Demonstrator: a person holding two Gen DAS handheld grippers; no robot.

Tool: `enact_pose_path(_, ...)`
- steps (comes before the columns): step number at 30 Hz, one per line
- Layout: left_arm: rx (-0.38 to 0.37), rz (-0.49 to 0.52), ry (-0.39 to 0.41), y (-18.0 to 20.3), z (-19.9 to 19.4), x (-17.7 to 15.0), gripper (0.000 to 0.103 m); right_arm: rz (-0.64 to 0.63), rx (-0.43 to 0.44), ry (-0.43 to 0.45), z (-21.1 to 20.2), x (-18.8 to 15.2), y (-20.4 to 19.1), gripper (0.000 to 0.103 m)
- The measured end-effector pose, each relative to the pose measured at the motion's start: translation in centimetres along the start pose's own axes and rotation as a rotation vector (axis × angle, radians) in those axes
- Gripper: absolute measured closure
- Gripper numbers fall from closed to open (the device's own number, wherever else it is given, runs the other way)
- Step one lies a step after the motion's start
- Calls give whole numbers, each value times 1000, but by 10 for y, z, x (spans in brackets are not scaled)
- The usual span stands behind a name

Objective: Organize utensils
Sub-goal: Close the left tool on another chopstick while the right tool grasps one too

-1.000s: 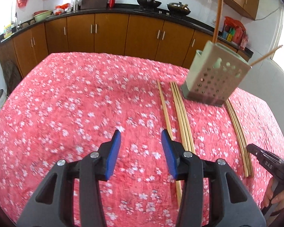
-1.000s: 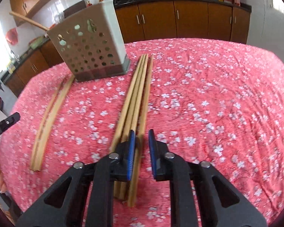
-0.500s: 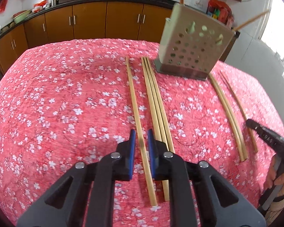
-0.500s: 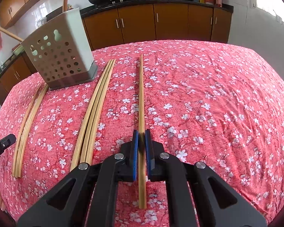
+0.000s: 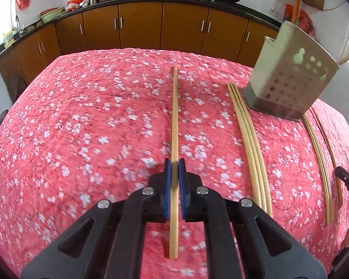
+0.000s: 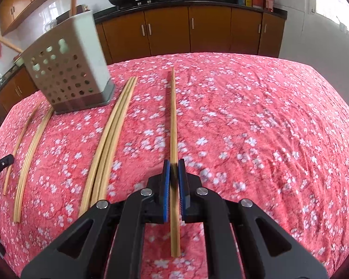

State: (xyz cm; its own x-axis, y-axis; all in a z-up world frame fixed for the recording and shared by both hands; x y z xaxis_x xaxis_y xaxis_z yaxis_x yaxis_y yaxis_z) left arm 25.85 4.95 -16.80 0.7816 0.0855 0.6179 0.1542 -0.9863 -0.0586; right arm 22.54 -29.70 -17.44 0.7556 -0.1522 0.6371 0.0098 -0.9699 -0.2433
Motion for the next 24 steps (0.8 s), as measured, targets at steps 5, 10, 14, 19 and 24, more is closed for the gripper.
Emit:
enact_pose_path(5, -23, 13, 18, -2, 0, -1, 91, -2, -4, -2, 1, 4, 4, 95)
enact_pose_path(10, -35, 2, 16, -3, -7, -4, 91, 4, 3, -1, 2, 4, 5, 95)
enact_pose_path(14, -40, -6, 14, -5, -9, -5, 91, -2, -6, -2, 2, 4, 5, 94)
enact_pose_path(19, -34, -3, 14, -6, -8, -4, 91, -6, -10, -2, 2, 3, 3, 94)
enact_pose_path(24, -38, -12, 12, -4, -5, -4, 91, -5, -7, -2, 2, 3, 3, 94)
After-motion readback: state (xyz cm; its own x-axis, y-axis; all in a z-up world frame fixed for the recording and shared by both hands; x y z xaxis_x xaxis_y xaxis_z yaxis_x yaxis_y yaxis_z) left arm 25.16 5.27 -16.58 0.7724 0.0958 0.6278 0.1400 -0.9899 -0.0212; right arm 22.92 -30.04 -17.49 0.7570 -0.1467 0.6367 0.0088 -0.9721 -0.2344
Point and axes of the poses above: each gripper's, at about its wrist camera, not at the fingertips, and z roughly the way its jaws point, y to its right, x to its top, the point moved 6 cm from there along z, roughly the way its jaws point, and after that the axes turned 11 degrees about x, right-handed, at the moved point
